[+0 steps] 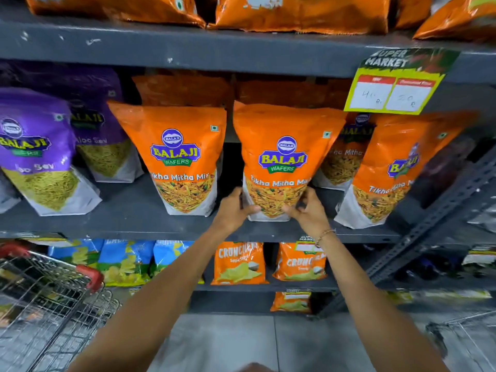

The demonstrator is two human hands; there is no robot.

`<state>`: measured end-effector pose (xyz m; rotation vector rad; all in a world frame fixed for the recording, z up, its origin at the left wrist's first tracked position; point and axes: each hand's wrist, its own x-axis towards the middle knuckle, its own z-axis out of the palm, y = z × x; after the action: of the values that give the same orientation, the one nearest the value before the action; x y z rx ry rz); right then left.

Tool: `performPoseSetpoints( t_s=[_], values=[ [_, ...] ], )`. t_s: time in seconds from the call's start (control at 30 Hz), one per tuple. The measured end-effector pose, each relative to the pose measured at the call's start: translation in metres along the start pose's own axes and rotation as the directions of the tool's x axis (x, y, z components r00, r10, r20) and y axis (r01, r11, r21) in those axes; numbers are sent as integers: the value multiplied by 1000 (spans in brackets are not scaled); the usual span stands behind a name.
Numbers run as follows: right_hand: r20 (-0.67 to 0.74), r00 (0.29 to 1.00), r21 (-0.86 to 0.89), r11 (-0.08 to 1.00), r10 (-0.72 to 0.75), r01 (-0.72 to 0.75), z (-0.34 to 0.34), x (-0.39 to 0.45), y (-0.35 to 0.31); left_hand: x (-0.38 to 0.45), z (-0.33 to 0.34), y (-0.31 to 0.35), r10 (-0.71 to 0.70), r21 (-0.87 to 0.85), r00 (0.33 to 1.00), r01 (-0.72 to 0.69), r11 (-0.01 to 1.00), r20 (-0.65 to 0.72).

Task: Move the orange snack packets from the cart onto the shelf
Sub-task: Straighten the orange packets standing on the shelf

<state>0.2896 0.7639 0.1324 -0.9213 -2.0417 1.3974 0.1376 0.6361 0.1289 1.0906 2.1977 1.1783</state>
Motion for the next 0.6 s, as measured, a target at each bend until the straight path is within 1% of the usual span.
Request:
performPoseSetpoints(
  t_s=[0.1, 0.17, 0.2, 0.23, 0.27, 0.3, 0.33, 0.37, 0.4, 0.43, 0.47, 0.5, 0.53, 0.57, 0.6],
  values=[
    [10, 1000, -20, 1000, 0, 1, 7, 3, -6, 1, -5, -4, -19, 34, 1000, 19, 999, -8],
    [69, 997, -16, 999, 40, -39, 2, -1, -7, -6, 1, -5, -26, -74, 999, 24, 997, -28],
    [96, 992, -22, 997, 79, -77, -5, -6, -7, -13, 7, -4, -51, -152, 996, 38, 988, -79],
    [110, 988, -73, 992, 106, -98, -15, -12, -5, -21, 17, -2, -87, -210, 983, 51, 976, -164],
    [93, 989, -187, 978, 111, -93, -32, -20, -2, -31, 28, 2, -98, -238, 957, 32, 971, -273],
    [48, 994, -330, 941, 95, -74, -52, -30, 1, -41, 39, 10, -92, -245, 928, 1, 970, -360],
    [-43, 996, -467, 880, 77, -88, -76, -39, 6, -48, 51, 20, -77, -256, 916, -29, 966, -393],
    [-176, 982, -562, 811, 74, -162, -100, -47, 8, -53, 61, 34, -41, -263, 925, -65, 962, -377],
    [-318, 946, -609, 752, 57, -250, -123, -54, 9, -53, 73, 48, 15, -255, 948, -101, 962, -318],
    [-428, 903, -634, 700, 37, -329, -142, -56, 10, -49, 84, 63, 74, -235, 972, -127, 964, -223],
    [-480, 877, -644, 669, 26, -373, -158, -54, 12, -41, 97, 76, 114, -219, 987, -136, 966, -112],
    [-481, 875, -632, 675, 43, -381, -169, -49, 13, -32, 111, 88, 133, -201, 991, -128, 971, 9],
    [-431, 899, -596, 724, 77, -348, -176, -42, 17, -22, 125, 99, 142, -169, 984, -122, 978, 110],
    [-351, 927, -549, 774, 129, -316, -180, -36, 18, -12, 138, 109, 133, -117, 971, -111, 987, 196],
    [-260, 950, -497, 819, 175, -287, -183, -29, 23, -5, 151, 116, 119, -56, 960, -108, 993, 252]
  ],
)
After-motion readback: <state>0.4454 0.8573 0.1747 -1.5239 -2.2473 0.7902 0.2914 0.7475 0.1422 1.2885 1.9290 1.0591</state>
